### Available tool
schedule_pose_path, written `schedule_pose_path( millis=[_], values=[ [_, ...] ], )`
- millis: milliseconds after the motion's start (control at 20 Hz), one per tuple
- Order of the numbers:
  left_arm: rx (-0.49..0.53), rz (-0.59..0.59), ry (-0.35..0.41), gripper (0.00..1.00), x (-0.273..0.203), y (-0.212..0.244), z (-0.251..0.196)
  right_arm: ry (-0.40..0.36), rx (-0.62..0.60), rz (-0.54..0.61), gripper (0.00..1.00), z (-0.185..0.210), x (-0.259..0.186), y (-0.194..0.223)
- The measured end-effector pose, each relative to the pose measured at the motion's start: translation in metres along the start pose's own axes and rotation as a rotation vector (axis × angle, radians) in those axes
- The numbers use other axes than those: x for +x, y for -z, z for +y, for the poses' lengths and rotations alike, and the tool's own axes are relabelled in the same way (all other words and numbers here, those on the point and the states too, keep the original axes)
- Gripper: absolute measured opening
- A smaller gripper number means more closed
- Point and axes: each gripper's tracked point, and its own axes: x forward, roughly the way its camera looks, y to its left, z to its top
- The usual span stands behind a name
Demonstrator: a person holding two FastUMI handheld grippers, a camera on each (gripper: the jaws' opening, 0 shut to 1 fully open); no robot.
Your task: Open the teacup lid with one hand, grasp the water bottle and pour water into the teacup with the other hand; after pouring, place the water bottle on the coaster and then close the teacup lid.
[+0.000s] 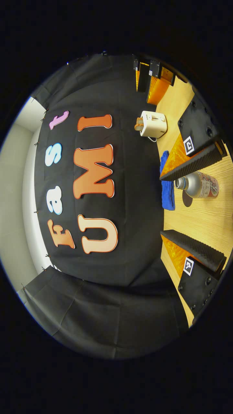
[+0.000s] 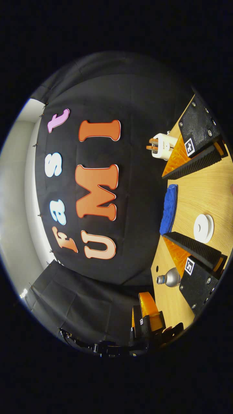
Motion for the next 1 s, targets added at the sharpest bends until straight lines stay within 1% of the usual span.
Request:
schedule_pose_path(
  millis=[50, 100, 250, 300, 350, 450, 600, 650, 700, 750, 800, 850, 900, 950, 1000],
  values=[
    [-0.001, 0.007, -0.006, 0.99, 0.0, 0.005, 0.001, -0.008, -0.006, 0.02, 0.97, 0.004, 0.005, 0.009],
    [-0.003, 0.015, -0.009, 0.97, 0.0, 0.01, 0.002, -0.019, -0.012, 0.039, 0.97, 0.009, 0.01, 0.018],
    [0.002, 0.045, 0.003, 0.99, -0.003, 0.026, -0.003, -0.057, -0.02, 0.111, 0.95, 0.023, 0.017, 0.046],
    [0.009, 0.051, 0.0, 1.0, -0.003, 0.027, -0.002, -0.071, -0.018, 0.131, 0.95, 0.027, 0.02, 0.053],
    [0.015, 0.053, -0.004, 0.99, -0.003, 0.029, -0.001, -0.086, -0.017, 0.152, 0.95, 0.033, 0.025, 0.061],
    [0.02, 0.056, -0.007, 1.0, -0.004, 0.031, 0.001, -0.108, -0.018, 0.184, 0.92, 0.04, 0.031, 0.074],
    [0.031, 0.069, -0.008, 1.0, -0.004, 0.04, 0.002, -0.134, -0.022, 0.246, 0.82, 0.048, 0.041, 0.097],
    [0.033, 0.076, -0.011, 1.0, -0.003, 0.042, 0.003, -0.142, -0.017, 0.268, 0.76, 0.051, 0.043, 0.104],
    [0.034, 0.081, -0.011, 0.99, -0.003, 0.045, 0.005, -0.149, -0.012, 0.281, 0.75, 0.053, 0.046, 0.109],
    [0.035, 0.088, -0.012, 1.0, -0.003, 0.048, 0.005, -0.147, -0.011, 0.294, 0.72, 0.053, 0.049, 0.114],
    [0.035, 0.096, -0.011, 0.99, -0.002, 0.05, 0.006, -0.147, -0.011, 0.305, 0.66, 0.053, 0.051, 0.119],
    [0.037, 0.101, -0.01, 0.97, -0.001, 0.053, 0.007, -0.146, -0.009, 0.319, 0.64, 0.053, 0.054, 0.124],
    [0.041, 0.105, -0.011, 0.98, 0.0, 0.055, 0.007, -0.152, -0.005, 0.332, 0.6, 0.054, 0.055, 0.129],
    [0.044, 0.11, -0.009, 0.99, 0.001, 0.057, 0.007, -0.155, 0.001, 0.345, 0.58, 0.055, 0.057, 0.133],
    [0.045, 0.115, -0.008, 0.97, 0.002, 0.058, 0.007, -0.16, 0.009, 0.356, 0.55, 0.056, 0.058, 0.137]
  ],
)
